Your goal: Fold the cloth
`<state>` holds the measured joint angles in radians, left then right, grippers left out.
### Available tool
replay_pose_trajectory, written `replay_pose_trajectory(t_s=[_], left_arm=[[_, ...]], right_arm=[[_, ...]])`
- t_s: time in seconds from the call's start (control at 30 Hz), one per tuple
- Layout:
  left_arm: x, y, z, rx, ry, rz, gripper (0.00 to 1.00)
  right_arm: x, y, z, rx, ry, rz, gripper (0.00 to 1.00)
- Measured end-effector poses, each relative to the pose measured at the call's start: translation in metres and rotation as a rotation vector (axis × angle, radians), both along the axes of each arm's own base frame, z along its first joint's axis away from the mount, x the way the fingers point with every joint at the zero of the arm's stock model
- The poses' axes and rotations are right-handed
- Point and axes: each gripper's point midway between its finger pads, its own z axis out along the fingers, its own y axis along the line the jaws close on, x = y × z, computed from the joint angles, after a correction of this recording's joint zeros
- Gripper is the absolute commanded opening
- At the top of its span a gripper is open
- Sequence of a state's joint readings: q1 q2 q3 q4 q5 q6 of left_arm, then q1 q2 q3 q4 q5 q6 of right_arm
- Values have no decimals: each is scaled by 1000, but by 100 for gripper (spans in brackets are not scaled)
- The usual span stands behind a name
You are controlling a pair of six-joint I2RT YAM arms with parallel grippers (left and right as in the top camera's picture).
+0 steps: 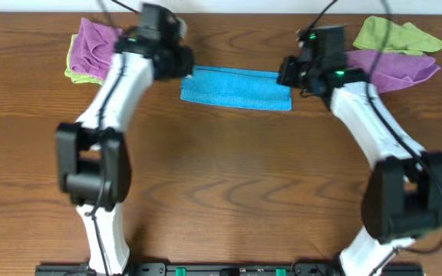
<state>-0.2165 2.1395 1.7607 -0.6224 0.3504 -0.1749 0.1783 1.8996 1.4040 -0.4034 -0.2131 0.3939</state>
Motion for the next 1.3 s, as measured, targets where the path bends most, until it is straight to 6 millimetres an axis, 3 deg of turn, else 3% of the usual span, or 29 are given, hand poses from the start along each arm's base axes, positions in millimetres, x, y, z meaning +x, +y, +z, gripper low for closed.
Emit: replay_pose_trajectory(t_s=[0.1,0.17,0.33,0.53,0.7,1.03,1.3], left_arm=[[-5,-3,-38,51,62,-3,6],[-6,-1,-47,65,73,2,6],[1,0,-51,73,56,19,6],[2,-1,-84,66,105,54,6],[-6,-3,-87,76,139,55,6],[-53,2,-90,128,338,32,5],[-55,3,-90,132,344,27,6]], right_arm=[[0,-4,-30,-32,56,-26,1],[0,-7,-38,-45,70,-40,1],[2,-9,-38,-52,61,-47,2],[3,-10,-38,-55,60,-50,1],[-2,-11,-41,-61,81,-50,1],[-30,-25,-58,-89,224,-65,1],[-17,-33,-51,-88,165,-63,1]])
